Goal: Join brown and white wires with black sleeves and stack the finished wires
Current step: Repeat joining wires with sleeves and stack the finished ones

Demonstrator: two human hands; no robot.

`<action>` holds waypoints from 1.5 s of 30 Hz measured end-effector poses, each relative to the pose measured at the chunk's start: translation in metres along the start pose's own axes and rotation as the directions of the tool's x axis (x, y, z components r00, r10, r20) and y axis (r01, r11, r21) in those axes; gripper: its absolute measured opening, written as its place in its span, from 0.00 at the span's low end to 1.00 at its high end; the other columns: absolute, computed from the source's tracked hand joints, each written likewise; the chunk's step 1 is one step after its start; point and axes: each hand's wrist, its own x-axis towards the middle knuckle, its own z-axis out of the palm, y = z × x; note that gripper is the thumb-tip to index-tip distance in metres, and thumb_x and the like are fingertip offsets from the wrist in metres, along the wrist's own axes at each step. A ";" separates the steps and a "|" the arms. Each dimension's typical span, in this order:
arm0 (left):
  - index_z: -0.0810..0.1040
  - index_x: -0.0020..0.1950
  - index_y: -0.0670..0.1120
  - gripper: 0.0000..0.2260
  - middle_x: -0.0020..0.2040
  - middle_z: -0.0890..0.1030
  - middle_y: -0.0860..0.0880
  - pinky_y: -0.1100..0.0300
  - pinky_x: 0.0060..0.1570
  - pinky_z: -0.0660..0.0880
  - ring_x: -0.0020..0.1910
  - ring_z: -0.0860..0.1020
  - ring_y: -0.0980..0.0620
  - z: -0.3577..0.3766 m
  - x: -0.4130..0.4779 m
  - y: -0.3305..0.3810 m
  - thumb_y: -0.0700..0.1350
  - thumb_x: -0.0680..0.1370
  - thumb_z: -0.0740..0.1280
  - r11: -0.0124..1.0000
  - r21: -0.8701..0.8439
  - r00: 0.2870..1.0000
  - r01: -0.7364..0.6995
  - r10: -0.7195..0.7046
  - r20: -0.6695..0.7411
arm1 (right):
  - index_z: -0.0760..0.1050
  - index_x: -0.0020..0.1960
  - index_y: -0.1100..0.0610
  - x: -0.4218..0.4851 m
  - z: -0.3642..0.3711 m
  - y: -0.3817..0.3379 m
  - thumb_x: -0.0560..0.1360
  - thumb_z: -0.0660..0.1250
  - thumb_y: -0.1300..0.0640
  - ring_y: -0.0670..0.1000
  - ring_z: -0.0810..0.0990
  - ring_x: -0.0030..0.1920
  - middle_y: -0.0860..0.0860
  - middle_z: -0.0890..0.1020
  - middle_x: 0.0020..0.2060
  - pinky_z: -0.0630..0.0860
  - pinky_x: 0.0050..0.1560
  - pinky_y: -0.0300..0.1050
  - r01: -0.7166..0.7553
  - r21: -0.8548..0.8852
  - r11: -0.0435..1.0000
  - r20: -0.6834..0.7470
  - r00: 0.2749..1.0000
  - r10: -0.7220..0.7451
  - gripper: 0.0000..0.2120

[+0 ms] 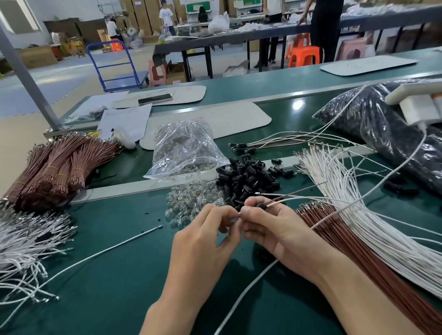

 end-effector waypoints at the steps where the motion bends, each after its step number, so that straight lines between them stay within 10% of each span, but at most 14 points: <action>1: 0.79 0.51 0.51 0.04 0.44 0.77 0.59 0.71 0.39 0.71 0.40 0.72 0.71 0.000 0.000 0.000 0.48 0.78 0.71 1.000 0.001 1.000 0.002 -0.002 0.004 | 0.78 0.49 0.57 0.000 0.000 0.000 0.69 0.74 0.62 0.48 0.82 0.35 0.54 0.83 0.37 0.80 0.38 0.38 0.002 -0.004 1.000 -0.008 1.000 -0.002 0.10; 11: 0.78 0.53 0.54 0.05 0.44 0.76 0.60 0.66 0.35 0.74 0.40 0.71 0.69 0.000 0.000 -0.003 0.50 0.78 0.71 1.000 0.026 1.000 -0.009 0.009 0.016 | 0.78 0.47 0.55 0.000 -0.001 0.002 0.67 0.74 0.60 0.46 0.80 0.34 0.52 0.82 0.34 0.79 0.38 0.37 0.040 -0.045 0.998 -0.050 0.998 -0.043 0.10; 21: 0.77 0.52 0.54 0.04 0.44 0.74 0.62 0.73 0.37 0.70 0.39 0.72 0.71 0.003 -0.001 -0.003 0.51 0.78 0.69 0.999 0.028 1.000 0.026 -0.026 0.006 | 0.71 0.66 0.57 0.002 0.003 0.001 0.68 0.75 0.54 0.50 0.83 0.40 0.55 0.84 0.41 0.81 0.44 0.42 0.030 -0.060 0.998 -0.073 0.997 -0.034 0.29; 31: 0.75 0.50 0.57 0.04 0.44 0.77 0.58 0.60 0.40 0.75 0.41 0.77 0.61 0.002 0.000 -0.005 0.55 0.79 0.65 0.990 -0.065 0.991 0.124 -0.128 -0.049 | 0.78 0.45 0.58 0.004 0.003 0.000 0.72 0.70 0.49 0.50 0.83 0.34 0.55 0.84 0.38 0.81 0.35 0.41 -0.016 0.022 1.000 -0.167 0.986 0.020 0.12; 45: 0.79 0.50 0.60 0.04 0.47 0.82 0.64 0.63 0.44 0.76 0.45 0.81 0.58 0.008 -0.002 -0.008 0.55 0.76 0.69 0.931 -0.275 0.970 0.240 -0.240 0.033 | 0.78 0.45 0.59 0.005 0.000 0.006 0.70 0.72 0.49 0.51 0.83 0.37 0.57 0.85 0.41 0.80 0.38 0.41 -0.013 -0.075 0.997 -0.070 0.998 0.007 0.13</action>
